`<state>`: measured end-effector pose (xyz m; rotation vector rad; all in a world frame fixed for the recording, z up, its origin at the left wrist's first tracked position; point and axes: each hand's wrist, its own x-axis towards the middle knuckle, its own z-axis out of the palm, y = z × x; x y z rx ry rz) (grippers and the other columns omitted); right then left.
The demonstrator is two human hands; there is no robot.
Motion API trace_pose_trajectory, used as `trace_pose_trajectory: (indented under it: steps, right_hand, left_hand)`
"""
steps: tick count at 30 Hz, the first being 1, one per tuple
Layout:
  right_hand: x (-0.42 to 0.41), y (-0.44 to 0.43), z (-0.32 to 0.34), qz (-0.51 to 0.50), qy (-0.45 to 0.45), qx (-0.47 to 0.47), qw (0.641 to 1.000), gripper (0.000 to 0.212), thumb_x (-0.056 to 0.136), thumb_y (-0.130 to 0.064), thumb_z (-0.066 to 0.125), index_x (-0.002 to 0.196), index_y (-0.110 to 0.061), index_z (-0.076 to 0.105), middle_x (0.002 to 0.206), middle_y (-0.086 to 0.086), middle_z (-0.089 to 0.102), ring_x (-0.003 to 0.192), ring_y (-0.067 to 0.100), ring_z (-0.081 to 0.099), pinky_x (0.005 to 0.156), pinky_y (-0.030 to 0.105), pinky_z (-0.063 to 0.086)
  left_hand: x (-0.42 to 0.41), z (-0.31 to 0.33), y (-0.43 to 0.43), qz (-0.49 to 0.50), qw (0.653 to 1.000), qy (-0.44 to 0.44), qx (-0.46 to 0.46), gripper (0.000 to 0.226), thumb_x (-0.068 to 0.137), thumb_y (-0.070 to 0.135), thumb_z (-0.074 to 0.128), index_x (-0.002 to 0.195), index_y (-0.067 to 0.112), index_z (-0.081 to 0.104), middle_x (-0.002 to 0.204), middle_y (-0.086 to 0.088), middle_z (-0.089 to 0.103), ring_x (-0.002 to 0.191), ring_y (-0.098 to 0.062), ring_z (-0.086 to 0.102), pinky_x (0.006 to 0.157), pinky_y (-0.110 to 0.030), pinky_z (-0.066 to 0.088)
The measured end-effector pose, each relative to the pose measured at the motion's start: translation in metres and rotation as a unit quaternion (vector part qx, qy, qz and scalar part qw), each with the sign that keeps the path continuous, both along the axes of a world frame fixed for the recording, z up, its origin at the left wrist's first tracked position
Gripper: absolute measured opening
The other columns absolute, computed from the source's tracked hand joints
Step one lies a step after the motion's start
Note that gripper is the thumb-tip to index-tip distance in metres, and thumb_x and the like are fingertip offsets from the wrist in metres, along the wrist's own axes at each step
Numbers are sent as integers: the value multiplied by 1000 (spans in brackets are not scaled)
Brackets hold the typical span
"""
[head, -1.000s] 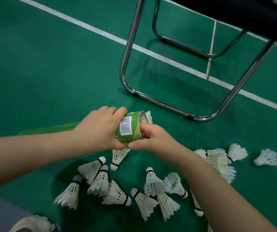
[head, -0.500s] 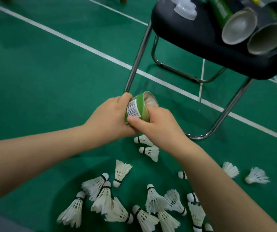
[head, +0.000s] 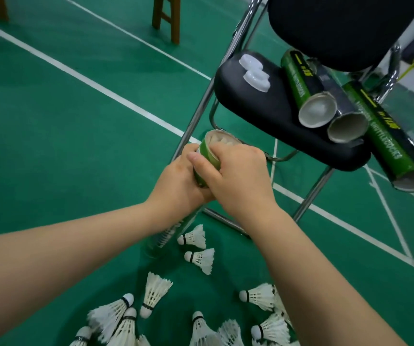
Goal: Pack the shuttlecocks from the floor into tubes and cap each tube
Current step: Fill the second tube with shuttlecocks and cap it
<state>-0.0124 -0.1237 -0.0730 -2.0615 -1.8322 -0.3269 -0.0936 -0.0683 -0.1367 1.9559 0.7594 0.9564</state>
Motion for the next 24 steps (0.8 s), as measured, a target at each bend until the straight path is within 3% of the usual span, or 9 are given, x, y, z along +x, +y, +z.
trace_pose_trajectory:
  steps: [3,6,11,14,18,24]
  right_hand:
    - [-1,1,-6,-9,-7,-2,1000,35,89,-52,44,69,-24,46,63,-11,37,68,12,34,83,37,32]
    - [-2,2,-11,-9,-7,24,1000,33,87,-51,44,70,-24,50,65,-9,40,68,12,35,78,37,34]
    - [2,7,-13,-3,0,42,999,30,88,-48,42,68,-26,39,63,-10,39,67,12,35,76,36,34]
    - [4,11,-11,5,-11,38,999,28,88,-48,35,70,-27,37,64,-10,41,66,12,35,70,35,35]
    - [11,14,-5,24,-15,12,1000,34,87,-49,30,71,-23,45,68,-2,55,68,20,51,65,35,40]
    - [35,37,26,41,-23,57,997,35,86,-47,33,71,-20,49,71,3,58,71,26,54,60,32,30]
  left_hand:
    - [2,-8,1,9,1000,-9,8,32,67,37,53,94,20,47,83,22,41,69,14,47,55,-3,35]
    - [3,-13,2,18,1000,-8,6,33,72,37,56,97,17,49,82,22,41,71,15,47,54,-4,35]
    - [8,-14,7,20,1000,-9,10,44,63,50,46,97,21,49,85,21,42,76,15,47,57,-5,37]
    - [11,-15,10,42,999,-1,-8,45,64,46,50,100,20,49,83,21,46,75,13,50,55,-8,40]
    - [16,-12,11,35,999,-17,-12,46,62,46,51,99,19,52,86,20,47,78,12,52,57,-9,42]
    - [36,19,38,53,998,-1,31,60,55,58,41,106,27,49,83,28,47,76,17,49,58,-4,38]
